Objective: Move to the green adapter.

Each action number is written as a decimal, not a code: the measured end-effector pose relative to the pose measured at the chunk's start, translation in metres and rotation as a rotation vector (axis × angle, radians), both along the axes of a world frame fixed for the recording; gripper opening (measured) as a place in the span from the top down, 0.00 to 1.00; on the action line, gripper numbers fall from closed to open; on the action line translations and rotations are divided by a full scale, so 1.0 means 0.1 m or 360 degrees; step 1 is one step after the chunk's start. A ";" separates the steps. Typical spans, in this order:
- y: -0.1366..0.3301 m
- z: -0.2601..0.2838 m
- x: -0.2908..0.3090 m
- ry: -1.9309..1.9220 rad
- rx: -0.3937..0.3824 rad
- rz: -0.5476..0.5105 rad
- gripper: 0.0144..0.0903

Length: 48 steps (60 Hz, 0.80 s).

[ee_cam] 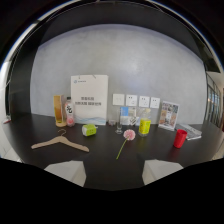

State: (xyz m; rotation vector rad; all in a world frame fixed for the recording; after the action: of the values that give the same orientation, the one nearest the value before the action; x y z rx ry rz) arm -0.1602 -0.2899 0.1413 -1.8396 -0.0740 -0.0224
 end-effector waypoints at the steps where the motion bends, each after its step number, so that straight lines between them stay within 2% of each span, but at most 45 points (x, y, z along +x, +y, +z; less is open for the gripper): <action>1: 0.00 0.00 0.00 -0.0001 -0.0002 -0.0001 0.07; 15: -0.08 -0.05 -0.05 0.0003 -0.0066 -0.0036 0.07; 30: -0.20 -0.11 -0.24 0.0034 -0.0224 -0.0041 0.07; 48: 0.29 -0.10 -0.76 0.0038 -0.0272 0.0039 0.07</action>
State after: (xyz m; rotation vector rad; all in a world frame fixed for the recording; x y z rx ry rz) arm -0.2358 -0.2607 0.1317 -2.0091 -0.0841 0.0240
